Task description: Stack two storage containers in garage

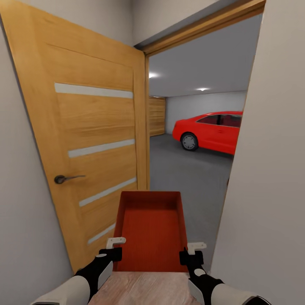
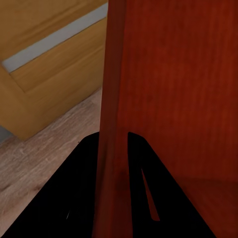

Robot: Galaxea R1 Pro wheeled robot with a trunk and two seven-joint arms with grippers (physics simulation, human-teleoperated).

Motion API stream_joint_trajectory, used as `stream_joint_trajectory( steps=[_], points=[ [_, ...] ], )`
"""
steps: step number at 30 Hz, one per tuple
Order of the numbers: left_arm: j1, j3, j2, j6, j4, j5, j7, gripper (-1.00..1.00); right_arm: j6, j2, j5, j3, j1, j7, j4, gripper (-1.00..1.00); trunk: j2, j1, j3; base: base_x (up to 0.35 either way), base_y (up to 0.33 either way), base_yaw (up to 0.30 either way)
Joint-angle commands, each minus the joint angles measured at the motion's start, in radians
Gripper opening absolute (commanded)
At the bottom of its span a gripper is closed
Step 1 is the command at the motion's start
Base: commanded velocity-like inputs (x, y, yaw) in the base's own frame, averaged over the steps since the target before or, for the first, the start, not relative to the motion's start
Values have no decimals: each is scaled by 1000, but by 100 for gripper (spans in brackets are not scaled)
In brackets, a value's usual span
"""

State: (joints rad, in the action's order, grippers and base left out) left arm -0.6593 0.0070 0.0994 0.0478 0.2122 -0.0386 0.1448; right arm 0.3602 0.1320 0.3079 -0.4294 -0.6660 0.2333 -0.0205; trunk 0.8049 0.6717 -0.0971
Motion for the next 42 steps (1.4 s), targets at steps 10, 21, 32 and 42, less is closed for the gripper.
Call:
stream_joint_trajectory(
  steps=[10, 21, 32, 42],
  points=[
    [0, 27, -33, 5, 1, 2, 7, -100, 10, -4, 14, 47, -1, 6, -1, -100, 1, 1, -2, 306, 144, -5],
    [0, 26, -32, 5, 1, 2, 7, -100, 10, -3, 16, 47, -1, 6, -1, -100, 1, 1, -2, 305, 141, -241],
    [0, 27, -32, 6, 1, 2, 7, -100, 10, -3, 16, 47, -1, 6, -1, -100, 1, 1, -2, 283, 148, -285],
    [0, 27, -32, 6, 1, 2, 7, -100, 10, -3, 16, 47, -1, 6, -1, -100, 1, 1, -2, 280, 200, -285]
  ],
)
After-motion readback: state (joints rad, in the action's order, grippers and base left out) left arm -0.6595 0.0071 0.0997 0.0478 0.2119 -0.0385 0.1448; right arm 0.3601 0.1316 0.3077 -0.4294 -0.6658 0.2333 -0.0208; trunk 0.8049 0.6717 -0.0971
